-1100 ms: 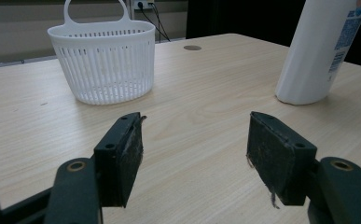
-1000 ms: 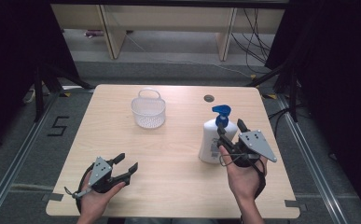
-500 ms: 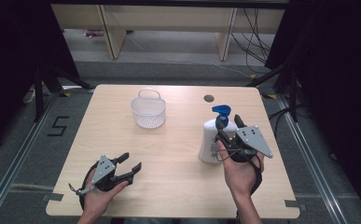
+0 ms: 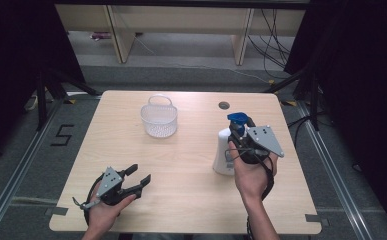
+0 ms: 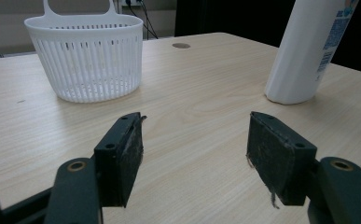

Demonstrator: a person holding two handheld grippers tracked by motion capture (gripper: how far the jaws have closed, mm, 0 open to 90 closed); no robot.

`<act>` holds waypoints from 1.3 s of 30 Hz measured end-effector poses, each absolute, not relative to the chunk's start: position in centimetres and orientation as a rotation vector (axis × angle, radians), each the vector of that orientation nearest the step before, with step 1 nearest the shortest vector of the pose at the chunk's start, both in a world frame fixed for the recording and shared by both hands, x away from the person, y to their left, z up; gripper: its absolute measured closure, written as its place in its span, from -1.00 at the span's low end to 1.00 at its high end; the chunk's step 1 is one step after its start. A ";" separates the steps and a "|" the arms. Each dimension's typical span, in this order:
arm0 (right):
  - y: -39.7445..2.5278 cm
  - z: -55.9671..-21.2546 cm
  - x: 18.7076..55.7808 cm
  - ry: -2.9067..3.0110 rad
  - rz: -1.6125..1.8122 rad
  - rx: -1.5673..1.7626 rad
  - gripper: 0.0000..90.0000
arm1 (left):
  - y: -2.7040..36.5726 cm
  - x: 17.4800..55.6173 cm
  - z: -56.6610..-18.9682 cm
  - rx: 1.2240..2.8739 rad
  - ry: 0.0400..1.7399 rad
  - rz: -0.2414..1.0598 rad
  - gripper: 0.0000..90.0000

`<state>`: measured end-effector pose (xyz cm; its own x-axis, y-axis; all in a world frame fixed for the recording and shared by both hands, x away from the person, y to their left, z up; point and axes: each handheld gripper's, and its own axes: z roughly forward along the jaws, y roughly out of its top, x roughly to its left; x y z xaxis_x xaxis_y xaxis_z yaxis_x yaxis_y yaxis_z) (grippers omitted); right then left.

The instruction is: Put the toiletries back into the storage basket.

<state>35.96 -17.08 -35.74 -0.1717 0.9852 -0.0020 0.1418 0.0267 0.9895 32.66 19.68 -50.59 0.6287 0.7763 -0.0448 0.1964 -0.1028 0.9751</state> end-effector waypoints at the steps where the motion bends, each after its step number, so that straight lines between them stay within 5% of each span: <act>1: -17.1 -35.7 36.0 1.451 1.253 1.218 0.15 | 19.7 32.6 -50.6 1.638 0.816 0.594 -0.21; 11: -16.7 -35.2 36.6 1.438 1.247 1.240 0.32 | 20.0 32.5 -50.7 1.636 0.825 0.593 -0.21; 39: -16.4 -32.8 37.0 1.445 1.290 1.173 0.34 | 20.4 32.6 -50.9 1.624 0.844 0.591 -0.21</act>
<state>37.02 -16.41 -32.83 -0.1995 0.9799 -0.0063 0.1039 0.0276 0.9942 32.62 20.36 -50.93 0.6140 0.7868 -0.0624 0.2098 -0.0865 0.9739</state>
